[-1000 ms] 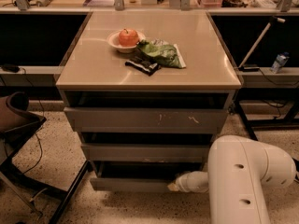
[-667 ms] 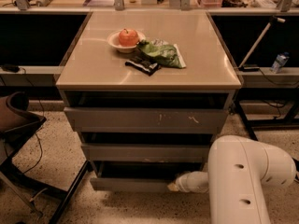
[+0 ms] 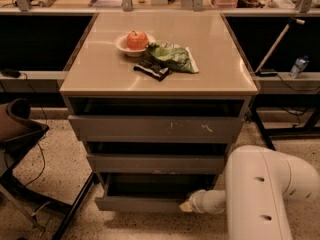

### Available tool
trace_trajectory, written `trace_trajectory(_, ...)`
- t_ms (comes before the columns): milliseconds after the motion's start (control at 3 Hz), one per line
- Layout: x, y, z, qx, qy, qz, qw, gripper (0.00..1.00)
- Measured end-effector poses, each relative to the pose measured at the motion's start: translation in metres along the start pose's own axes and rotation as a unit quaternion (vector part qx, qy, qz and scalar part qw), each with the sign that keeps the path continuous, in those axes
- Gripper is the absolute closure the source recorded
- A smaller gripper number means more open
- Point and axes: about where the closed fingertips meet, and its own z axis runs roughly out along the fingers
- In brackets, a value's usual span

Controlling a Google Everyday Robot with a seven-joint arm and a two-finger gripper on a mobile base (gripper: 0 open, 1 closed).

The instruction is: Open bottom drawer

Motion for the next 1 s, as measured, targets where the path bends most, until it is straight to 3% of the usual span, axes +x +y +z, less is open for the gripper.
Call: trace_trajectory(1000,0.017,0.02,-0.011,-0.004,0.001,0.007,1.0,1.0)
